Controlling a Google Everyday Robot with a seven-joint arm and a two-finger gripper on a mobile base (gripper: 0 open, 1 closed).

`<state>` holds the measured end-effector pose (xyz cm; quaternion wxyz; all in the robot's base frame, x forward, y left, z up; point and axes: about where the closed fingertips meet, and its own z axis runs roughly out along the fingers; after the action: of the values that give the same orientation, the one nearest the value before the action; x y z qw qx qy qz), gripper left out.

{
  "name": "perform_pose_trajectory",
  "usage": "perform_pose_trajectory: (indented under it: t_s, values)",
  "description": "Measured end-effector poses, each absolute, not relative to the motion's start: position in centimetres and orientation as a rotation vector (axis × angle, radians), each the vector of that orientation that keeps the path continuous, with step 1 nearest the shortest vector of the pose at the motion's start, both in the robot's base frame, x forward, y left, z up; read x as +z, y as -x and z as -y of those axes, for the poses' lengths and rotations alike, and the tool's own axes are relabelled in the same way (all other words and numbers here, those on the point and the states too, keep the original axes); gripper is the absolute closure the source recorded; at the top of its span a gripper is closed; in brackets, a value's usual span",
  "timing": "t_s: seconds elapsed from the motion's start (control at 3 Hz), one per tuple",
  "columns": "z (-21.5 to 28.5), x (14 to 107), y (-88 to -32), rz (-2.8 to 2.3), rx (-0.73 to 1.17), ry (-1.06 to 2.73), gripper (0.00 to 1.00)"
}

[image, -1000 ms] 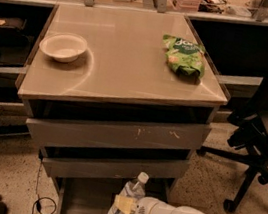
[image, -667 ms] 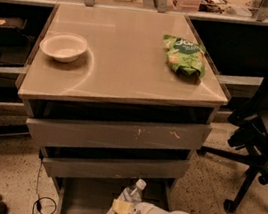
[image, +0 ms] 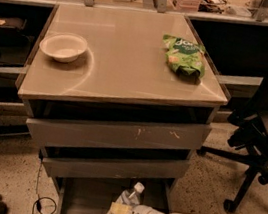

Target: Place blue plastic bottle into bottom drawer

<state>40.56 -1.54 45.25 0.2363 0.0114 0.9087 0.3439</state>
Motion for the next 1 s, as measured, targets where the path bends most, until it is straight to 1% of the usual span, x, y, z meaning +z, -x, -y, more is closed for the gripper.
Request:
perform_pose_trajectory:
  t_s: [0.33, 0.67, 1.0]
  values:
    - [0.4, 42.9, -40.7, -2.484, 0.951, -0.059, 1.00]
    - [0.0, 39.8, -42.1, -2.432, 0.927, -0.131, 1.00]
    - [0.2, 35.1, -44.8, -2.400, 0.862, -0.222, 1.00]
